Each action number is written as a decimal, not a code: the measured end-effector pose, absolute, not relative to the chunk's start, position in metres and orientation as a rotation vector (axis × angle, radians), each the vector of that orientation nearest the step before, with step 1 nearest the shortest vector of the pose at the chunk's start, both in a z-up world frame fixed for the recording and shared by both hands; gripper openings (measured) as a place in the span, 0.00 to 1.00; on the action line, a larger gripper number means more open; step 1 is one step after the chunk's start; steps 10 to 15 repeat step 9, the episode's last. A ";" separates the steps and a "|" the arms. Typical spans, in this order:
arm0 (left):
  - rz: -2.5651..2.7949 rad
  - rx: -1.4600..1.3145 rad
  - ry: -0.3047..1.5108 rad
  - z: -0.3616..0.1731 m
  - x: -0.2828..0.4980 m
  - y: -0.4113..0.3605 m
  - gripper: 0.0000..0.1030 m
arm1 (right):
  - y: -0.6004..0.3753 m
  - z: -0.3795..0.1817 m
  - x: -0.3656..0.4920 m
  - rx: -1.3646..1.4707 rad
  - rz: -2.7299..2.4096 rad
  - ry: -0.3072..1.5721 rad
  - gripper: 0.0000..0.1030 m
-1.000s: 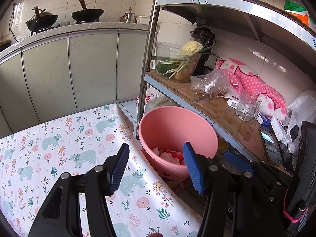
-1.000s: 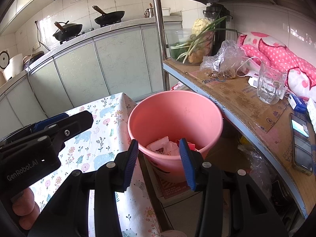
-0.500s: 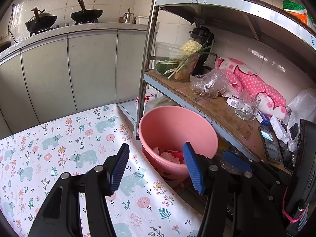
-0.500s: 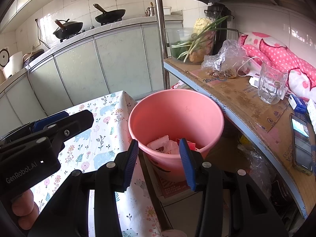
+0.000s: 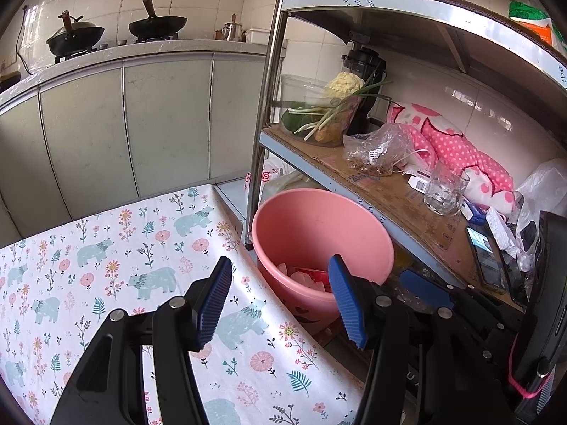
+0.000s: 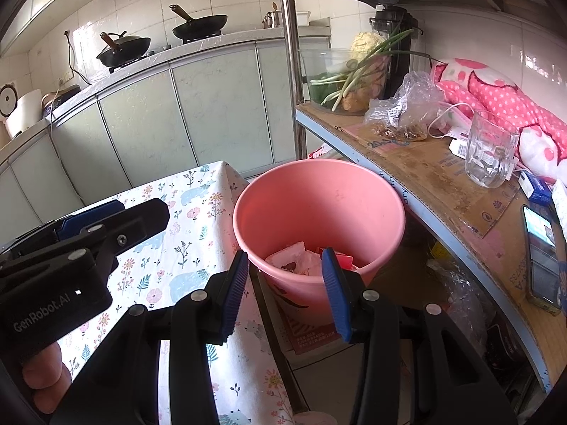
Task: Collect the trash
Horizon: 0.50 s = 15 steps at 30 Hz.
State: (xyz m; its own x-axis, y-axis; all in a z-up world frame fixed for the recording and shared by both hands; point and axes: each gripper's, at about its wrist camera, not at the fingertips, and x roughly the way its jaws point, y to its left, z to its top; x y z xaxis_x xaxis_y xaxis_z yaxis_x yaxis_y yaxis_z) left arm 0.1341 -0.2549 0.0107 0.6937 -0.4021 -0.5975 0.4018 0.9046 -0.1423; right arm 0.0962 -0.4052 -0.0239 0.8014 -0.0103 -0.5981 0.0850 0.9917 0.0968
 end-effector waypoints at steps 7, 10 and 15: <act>-0.447 -0.015 0.683 0.008 0.138 -0.248 0.54 | -0.402 -0.024 0.098 0.114 -0.047 0.641 0.43; -0.445 -0.019 0.682 0.008 0.138 -0.248 0.55 | -0.402 -0.023 0.099 0.112 -0.046 0.641 0.43; -0.445 -0.019 0.682 0.008 0.138 -0.248 0.55 | -0.402 -0.023 0.099 0.112 -0.046 0.641 0.43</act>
